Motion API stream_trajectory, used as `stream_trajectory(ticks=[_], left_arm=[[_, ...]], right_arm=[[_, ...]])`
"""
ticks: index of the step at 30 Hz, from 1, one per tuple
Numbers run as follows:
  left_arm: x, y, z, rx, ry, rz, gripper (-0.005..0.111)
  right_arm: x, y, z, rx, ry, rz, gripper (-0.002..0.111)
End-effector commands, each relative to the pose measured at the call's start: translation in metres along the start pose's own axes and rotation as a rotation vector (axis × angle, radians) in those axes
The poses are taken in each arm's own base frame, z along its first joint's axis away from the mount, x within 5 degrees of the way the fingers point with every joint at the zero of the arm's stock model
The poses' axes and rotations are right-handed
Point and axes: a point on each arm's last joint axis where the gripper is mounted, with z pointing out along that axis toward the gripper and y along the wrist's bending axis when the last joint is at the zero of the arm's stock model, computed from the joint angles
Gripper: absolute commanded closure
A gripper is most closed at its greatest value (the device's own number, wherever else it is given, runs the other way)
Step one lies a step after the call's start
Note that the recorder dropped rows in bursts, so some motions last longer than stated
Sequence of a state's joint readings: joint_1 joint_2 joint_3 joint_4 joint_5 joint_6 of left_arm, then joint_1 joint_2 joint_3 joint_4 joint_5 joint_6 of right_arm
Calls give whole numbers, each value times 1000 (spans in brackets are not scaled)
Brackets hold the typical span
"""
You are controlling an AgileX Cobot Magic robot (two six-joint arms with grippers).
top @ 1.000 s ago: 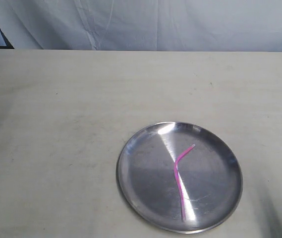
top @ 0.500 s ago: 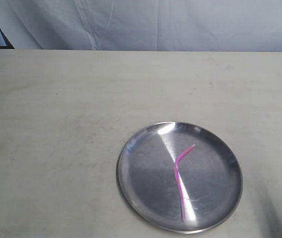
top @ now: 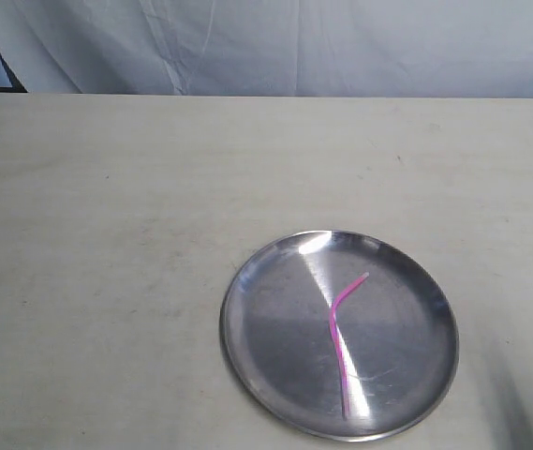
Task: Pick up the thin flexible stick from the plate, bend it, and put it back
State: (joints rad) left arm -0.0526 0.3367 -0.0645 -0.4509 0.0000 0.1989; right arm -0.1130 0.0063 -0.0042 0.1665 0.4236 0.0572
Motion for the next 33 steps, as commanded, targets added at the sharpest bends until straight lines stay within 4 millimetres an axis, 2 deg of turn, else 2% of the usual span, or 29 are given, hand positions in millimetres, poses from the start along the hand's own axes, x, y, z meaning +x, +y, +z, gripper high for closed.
stream_trajectory(ticks=[1,9,14,33], left_arm=[[16,7,-6,-36,-19,-1,107],[16,6,-19,-31,-82,101,107],[22,6,-26,-18,-63,118,107],[23,7,-27,-30,-50,83,107]], right_arm=[[0,0,0,4,-14,-3,108],[0,0,0,4,-19,-4,108],[0,0,0,4,-19,-4,108],[0,0,0,3,-16,-1,108]])
